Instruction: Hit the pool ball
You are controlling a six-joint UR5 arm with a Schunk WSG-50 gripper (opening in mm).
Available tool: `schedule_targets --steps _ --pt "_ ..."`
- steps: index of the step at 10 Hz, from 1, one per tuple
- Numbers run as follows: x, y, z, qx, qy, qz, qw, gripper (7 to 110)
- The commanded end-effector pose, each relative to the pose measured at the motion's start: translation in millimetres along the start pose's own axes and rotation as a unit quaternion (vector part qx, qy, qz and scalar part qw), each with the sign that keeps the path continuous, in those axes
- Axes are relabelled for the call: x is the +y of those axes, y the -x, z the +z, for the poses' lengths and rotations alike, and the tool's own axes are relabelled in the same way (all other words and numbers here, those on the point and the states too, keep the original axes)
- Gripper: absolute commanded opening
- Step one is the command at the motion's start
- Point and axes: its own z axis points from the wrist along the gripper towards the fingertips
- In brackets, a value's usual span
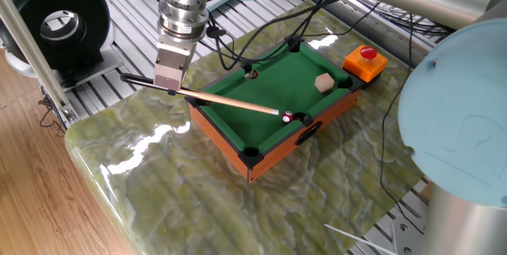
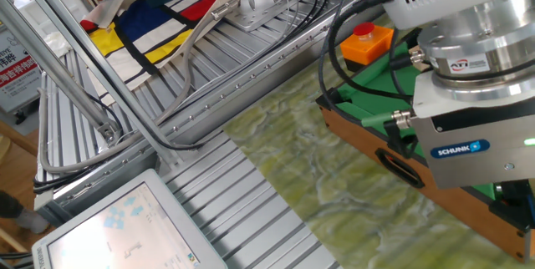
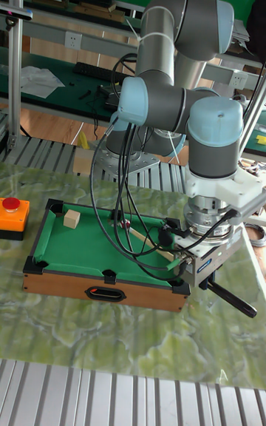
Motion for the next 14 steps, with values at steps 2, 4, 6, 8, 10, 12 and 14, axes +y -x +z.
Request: schedule_targets --steps 2,4,6,8,10,12,14 --pt "-1.7 -3.5 1.5 0.002 -0.002 0.0 1.0 7" --pt "6.7 3.9 0.7 -0.01 0.012 0.0 0.9999 7" --pt "14.0 9.5 -1.2 -0.012 0.015 0.004 0.9998 7" --pt "14.4 8.9 -0.9 -0.009 0.011 0.005 0.9999 7" --pt "15.9 6.2 2.1 -0.009 0.01 0.006 0.9999 7" --pt "13.9 2.2 4.4 -0.008 0.007 0.004 0.9999 7" --pt "10.9 -5.6 8.9 -0.005 0.004 0.001 1.0 7"
